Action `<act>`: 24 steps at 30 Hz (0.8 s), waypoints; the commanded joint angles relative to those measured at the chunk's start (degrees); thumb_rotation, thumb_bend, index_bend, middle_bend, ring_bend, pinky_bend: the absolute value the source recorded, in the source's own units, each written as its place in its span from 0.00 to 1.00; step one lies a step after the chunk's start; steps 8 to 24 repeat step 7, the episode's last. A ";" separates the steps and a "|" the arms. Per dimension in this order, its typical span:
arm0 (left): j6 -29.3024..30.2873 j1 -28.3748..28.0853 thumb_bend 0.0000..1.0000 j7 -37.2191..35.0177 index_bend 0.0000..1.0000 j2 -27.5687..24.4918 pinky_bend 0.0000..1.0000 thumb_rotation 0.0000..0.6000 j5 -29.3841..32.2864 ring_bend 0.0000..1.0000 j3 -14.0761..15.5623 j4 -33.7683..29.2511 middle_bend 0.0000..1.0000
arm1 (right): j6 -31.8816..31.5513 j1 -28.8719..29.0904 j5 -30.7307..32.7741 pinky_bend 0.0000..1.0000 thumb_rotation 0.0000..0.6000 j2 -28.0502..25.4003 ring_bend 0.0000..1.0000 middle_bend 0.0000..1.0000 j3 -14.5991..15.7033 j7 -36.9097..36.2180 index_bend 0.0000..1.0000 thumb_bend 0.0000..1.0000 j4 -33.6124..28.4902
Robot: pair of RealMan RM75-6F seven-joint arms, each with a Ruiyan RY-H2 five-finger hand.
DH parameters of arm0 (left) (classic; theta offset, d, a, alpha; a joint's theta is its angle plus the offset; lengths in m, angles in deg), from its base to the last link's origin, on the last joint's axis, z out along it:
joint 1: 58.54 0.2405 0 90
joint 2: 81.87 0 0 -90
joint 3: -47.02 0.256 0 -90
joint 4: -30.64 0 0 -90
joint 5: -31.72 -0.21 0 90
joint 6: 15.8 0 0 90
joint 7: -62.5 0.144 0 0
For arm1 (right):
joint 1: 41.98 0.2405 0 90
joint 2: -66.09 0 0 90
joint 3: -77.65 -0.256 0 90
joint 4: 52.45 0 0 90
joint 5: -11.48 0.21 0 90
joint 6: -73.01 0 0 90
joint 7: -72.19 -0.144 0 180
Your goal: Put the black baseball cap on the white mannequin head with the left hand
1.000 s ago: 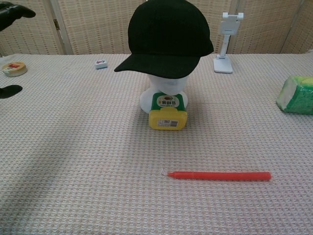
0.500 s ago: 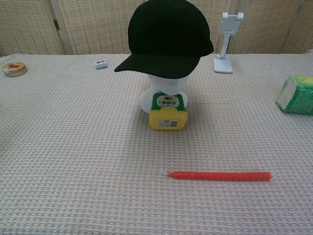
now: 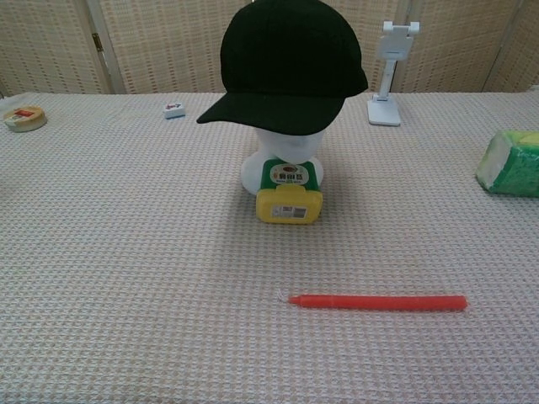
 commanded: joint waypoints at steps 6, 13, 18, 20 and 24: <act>-0.60 0.94 0.24 0.30 0.00 -0.04 0.35 0.96 -1.59 0.05 -0.94 0.00 0.03 | 0.26 0.14 0.47 0.00 1.00 0.70 0.00 0.00 0.16 1.27 0.00 0.25 0.30; -0.62 1.04 0.24 0.35 0.00 -0.05 0.35 0.97 -1.73 0.04 -1.03 -0.02 0.03 | 0.22 0.14 0.51 0.00 1.00 0.75 0.00 0.00 0.15 1.33 0.00 0.25 0.32; -0.62 1.04 0.24 0.35 0.00 -0.05 0.35 0.97 -1.73 0.04 -1.03 -0.02 0.03 | 0.22 0.14 0.51 0.00 1.00 0.75 0.00 0.00 0.15 1.33 0.00 0.25 0.32; -0.62 1.04 0.24 0.35 0.00 -0.05 0.35 0.97 -1.73 0.04 -1.03 -0.02 0.03 | 0.22 0.14 0.51 0.00 1.00 0.75 0.00 0.00 0.15 1.33 0.00 0.25 0.32; -0.62 1.04 0.24 0.35 0.00 -0.05 0.35 0.97 -1.73 0.04 -1.03 -0.02 0.03 | 0.22 0.14 0.51 0.00 1.00 0.75 0.00 0.00 0.15 1.33 0.00 0.25 0.32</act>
